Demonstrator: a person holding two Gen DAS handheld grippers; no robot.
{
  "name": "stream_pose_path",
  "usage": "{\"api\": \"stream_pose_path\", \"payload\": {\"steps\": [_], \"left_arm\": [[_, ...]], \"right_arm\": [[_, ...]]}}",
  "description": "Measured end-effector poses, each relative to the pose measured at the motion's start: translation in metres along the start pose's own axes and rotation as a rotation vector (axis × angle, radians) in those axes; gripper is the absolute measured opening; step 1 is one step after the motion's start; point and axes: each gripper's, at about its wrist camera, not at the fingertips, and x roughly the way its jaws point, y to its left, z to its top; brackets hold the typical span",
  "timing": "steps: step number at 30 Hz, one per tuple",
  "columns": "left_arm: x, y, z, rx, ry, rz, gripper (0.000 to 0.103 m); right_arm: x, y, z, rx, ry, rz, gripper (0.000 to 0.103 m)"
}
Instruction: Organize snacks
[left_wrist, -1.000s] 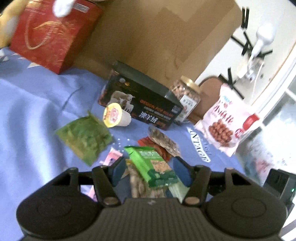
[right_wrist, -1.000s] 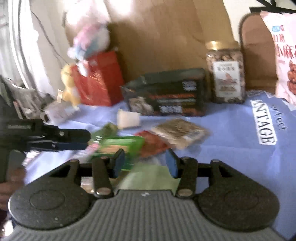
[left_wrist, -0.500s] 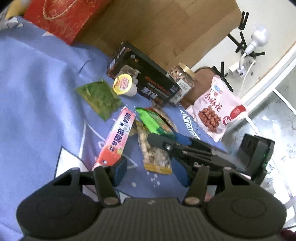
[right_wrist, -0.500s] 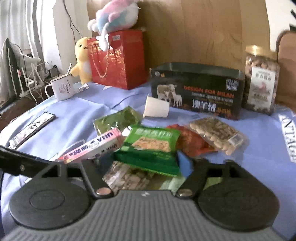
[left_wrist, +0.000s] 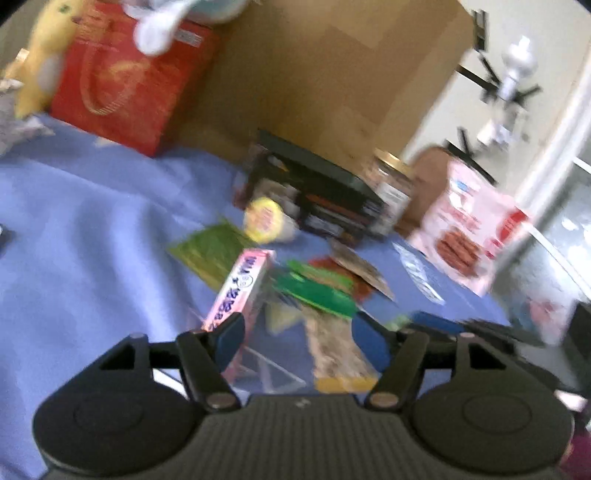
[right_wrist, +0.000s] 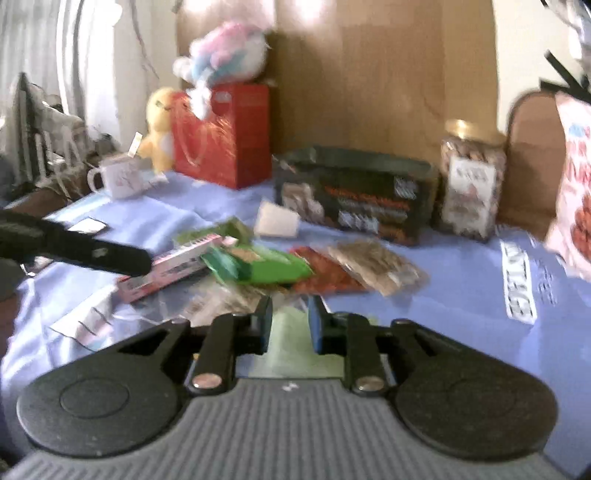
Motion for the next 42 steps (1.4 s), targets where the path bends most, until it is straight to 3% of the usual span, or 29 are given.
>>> {"api": "stream_pose_path", "payload": {"steps": [3,7,13,16,17,20,28,31,33,38,42], "left_arm": [[-0.008,0.01,0.002,-0.028,-0.021,0.054,0.066],[-0.022,0.027,-0.002,-0.092,-0.022,0.029,0.066],[-0.03,0.033,-0.012,-0.136,0.024,-0.022,0.066],[-0.022,0.036,-0.015,-0.14,0.043,-0.02,0.061],[-0.018,0.039,-0.015,-0.152,0.05,-0.021,0.054],[-0.007,0.048,-0.015,-0.182,0.07,-0.021,0.045],[-0.004,0.057,-0.012,-0.184,0.047,-0.016,0.044],[-0.004,0.049,-0.012,-0.14,0.048,0.006,0.049],[-0.003,0.045,-0.012,-0.121,0.046,0.027,0.051],[-0.01,0.032,-0.012,-0.049,0.016,0.132,0.059],[-0.016,0.026,-0.01,-0.012,-0.001,0.25,0.061]], "right_arm": [[0.005,0.01,0.017,-0.003,-0.011,0.093,0.026],[0.042,0.021,0.048,0.017,0.036,0.172,0.027],[0.12,0.017,0.07,0.123,0.151,0.184,0.034],[0.145,0.017,0.067,0.156,0.234,0.207,0.034],[0.147,0.016,0.065,0.18,0.254,0.223,0.034],[0.136,0.02,0.056,0.183,0.255,0.271,0.034],[0.074,0.037,0.024,0.15,0.201,0.402,0.035],[0.055,0.047,0.011,0.077,0.152,0.385,0.044],[0.051,0.046,0.006,0.074,0.125,0.379,0.045],[0.046,0.037,0.005,0.127,0.053,0.364,0.047],[0.037,0.053,0.008,0.032,0.006,0.276,0.048]]}}
